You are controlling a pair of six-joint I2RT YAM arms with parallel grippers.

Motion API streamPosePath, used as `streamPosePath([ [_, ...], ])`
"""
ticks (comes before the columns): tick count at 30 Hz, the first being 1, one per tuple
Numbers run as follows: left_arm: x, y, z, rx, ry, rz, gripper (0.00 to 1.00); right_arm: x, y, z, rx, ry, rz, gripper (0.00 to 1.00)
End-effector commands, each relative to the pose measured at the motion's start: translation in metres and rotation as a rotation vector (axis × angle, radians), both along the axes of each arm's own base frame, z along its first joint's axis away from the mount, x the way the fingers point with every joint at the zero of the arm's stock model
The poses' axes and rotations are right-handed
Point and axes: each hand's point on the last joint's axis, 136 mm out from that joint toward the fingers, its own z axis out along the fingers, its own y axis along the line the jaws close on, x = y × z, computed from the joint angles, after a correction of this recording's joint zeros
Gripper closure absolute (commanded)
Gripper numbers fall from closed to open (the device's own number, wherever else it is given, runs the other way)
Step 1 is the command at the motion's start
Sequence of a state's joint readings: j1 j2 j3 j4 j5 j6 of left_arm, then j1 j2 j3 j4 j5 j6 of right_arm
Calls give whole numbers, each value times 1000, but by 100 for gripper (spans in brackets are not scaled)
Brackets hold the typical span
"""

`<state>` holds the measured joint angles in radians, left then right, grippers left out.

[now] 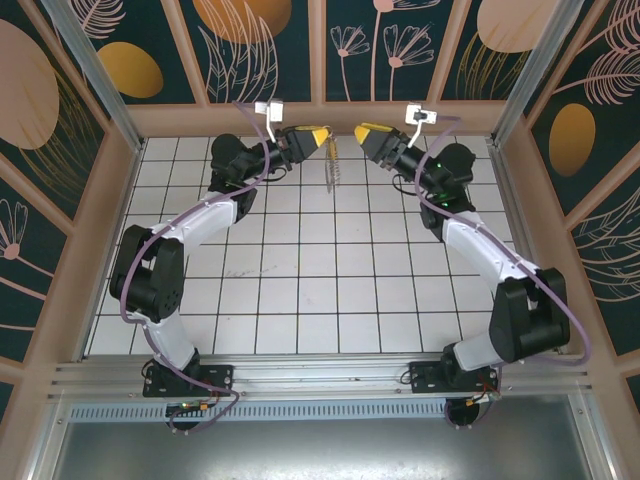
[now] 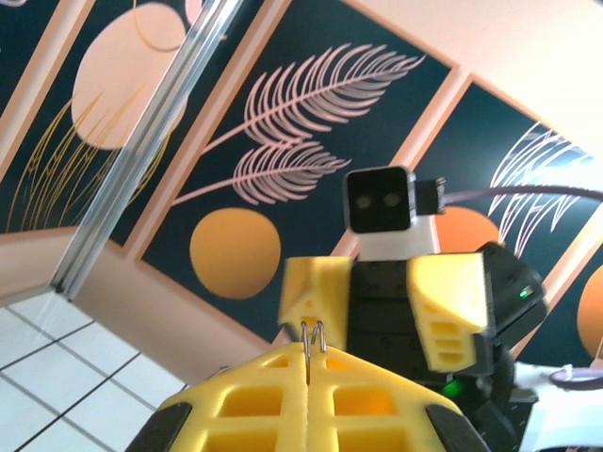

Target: Put the keys on the keyring

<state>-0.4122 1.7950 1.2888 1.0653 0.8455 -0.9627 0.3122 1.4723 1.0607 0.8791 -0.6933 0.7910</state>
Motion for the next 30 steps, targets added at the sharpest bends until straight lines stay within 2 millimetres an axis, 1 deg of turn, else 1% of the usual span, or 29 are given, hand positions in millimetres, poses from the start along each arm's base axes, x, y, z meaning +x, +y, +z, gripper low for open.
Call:
streamPosePath([
  [1, -20, 10, 43, -136, -72, -9, 100, 8, 3, 27, 97, -52, -7, 54],
  [5, -22, 8, 46, -156, -58, -11, 100, 18, 9, 25, 138, -45, 11, 53],
  [9, -23, 5, 46, -153, -53, -14, 100, 20, 13, 26, 164, -52, 33, 53],
  [19, -21, 0, 42, -136, -47, -14, 100, 1, 25, 32, 157, -108, 84, 53],
  [30, -21, -5, 38, -119, -39, -23, 100, -11, 39, 36, 130, -148, 134, 53],
])
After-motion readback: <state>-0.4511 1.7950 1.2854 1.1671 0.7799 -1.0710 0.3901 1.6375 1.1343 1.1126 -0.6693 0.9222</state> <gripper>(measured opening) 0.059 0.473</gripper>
